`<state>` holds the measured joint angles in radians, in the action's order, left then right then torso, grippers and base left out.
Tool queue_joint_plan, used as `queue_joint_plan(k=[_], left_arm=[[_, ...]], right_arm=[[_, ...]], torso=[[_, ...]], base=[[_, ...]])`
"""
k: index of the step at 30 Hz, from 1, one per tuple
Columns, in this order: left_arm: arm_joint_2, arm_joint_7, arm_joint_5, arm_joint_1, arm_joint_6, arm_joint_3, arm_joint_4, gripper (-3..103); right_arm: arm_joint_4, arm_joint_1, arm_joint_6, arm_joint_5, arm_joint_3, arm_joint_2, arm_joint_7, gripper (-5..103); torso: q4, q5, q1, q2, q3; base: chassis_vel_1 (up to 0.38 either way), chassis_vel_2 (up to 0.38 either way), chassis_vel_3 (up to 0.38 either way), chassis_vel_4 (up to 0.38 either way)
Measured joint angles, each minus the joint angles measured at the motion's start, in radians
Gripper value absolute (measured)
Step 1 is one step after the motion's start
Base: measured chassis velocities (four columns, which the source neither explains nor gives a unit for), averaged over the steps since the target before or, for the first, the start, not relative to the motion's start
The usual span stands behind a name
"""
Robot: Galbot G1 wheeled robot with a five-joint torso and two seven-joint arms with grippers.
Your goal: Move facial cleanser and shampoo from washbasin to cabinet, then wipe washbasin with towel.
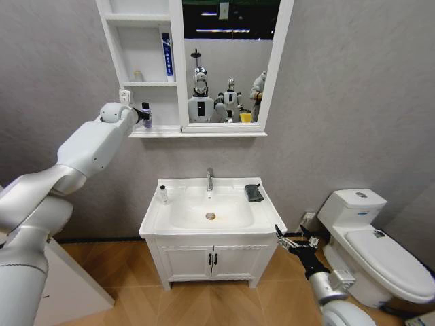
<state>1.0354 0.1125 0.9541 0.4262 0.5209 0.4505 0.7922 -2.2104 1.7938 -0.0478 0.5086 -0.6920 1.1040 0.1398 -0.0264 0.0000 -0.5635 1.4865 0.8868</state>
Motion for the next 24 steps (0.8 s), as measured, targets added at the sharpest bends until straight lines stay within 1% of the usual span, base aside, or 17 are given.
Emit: queue_joint_plan(k=[7,14,24], left_arm=[[0.016,0.002,-0.02,-0.009,-0.005,-0.027,-0.031,42],[0.03,0.002,-0.026,-0.014,-0.011,-0.037,-0.052,42],[0.055,-0.006,-0.049,-0.021,-0.025,-0.052,-0.084,42]], right_arm=[[0.001,0.008,-0.011,-0.008,0.0,0.016,-0.007,100],[0.005,0.011,-0.017,-0.014,0.0,0.021,-0.012,100],[0.007,0.031,-0.039,-0.026,-0.006,0.044,-0.024,100]], torso=[[0.0,-0.0001,0.0,0.0,0.0],[0.0001,0.0001,0.0,0.0,0.0],[-0.0001,0.0,0.0,0.0,0.0]], base=[[0.0,0.0,0.0,0.0],[0.0,0.0,0.0,0.0],[0.0,0.0,0.0,0.0]])
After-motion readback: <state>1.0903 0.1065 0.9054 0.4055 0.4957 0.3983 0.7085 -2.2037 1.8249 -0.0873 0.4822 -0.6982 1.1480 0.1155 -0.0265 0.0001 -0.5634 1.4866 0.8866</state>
